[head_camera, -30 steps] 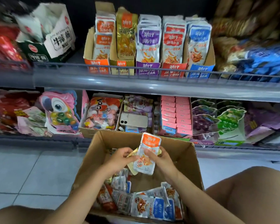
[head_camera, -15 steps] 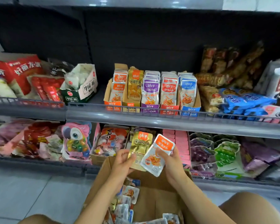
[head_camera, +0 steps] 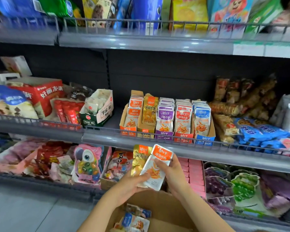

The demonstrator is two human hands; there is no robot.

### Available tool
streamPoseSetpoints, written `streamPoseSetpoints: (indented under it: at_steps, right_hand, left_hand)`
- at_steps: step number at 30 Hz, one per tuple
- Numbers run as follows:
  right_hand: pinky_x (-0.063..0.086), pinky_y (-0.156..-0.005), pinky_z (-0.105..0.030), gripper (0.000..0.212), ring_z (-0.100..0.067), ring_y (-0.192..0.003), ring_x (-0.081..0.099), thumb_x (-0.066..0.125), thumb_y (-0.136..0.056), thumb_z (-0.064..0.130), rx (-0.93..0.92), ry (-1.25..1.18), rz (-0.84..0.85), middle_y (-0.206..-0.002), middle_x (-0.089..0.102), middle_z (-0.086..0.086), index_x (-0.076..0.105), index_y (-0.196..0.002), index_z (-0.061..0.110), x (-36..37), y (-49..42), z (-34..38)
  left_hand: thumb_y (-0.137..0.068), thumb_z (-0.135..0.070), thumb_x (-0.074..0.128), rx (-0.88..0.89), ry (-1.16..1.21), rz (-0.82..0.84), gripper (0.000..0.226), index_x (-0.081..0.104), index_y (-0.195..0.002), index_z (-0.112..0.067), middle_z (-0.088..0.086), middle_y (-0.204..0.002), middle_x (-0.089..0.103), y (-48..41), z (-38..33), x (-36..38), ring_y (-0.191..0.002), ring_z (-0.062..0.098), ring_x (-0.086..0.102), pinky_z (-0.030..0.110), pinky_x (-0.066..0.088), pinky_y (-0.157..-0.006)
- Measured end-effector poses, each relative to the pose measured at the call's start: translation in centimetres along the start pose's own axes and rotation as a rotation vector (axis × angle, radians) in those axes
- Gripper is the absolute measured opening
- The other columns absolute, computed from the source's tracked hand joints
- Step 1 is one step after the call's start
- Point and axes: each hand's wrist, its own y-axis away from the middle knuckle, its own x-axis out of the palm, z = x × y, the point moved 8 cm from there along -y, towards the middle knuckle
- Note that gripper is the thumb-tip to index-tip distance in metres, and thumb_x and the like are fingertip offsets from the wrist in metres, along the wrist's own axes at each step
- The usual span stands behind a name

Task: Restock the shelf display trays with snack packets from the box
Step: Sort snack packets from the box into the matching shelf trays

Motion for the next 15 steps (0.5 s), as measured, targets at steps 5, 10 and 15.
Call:
streamPoseSetpoints:
  at_steps: [5, 10, 15]
  right_hand:
    - [0.055, -0.078, -0.038, 0.051, -0.024, -0.092, 0.066, 0.072, -0.079, 0.004, -0.041, 0.068, 0.041, -0.106, 0.066, -0.009, 0.049, -0.120, 0.025, 0.7, -1.9, 2.5]
    - [0.056, -0.083, -0.040, 0.041, -0.024, -0.097, 0.066, 0.066, -0.083, 0.003, 0.021, 0.038, 0.172, -0.109, 0.068, -0.010, 0.056, -0.119, 0.019, 3.0, -3.4, 4.3]
    - [0.057, -0.076, -0.033, 0.036, -0.022, -0.095, 0.068, 0.065, -0.084, 0.006, 0.069, 0.051, 0.261, -0.104, 0.069, -0.007, 0.059, -0.116, 0.020, 5.1, -4.9, 5.4]
  left_hand:
    - [-0.065, 0.000, 0.075, 0.044, 0.051, -0.029, 0.060, 0.051, -0.119, -0.004, 0.014, -0.103, 0.072, 0.4, -2.4, -2.0, -0.092, 0.025, 0.070, 0.029, 0.058, -0.071]
    - [-0.075, 0.001, 0.069, 0.137, -0.015, -0.029, 0.045, 0.052, -0.116, -0.005, 0.015, -0.102, 0.072, 0.6, -5.2, -3.0, -0.095, 0.026, 0.069, 0.028, 0.057, -0.076]
    - [-0.080, 0.004, 0.066, 0.196, -0.075, -0.028, 0.028, 0.056, -0.102, -0.010, 0.007, -0.089, 0.075, 0.0, -7.9, -4.2, -0.081, 0.018, 0.072, 0.025, 0.058, -0.070]
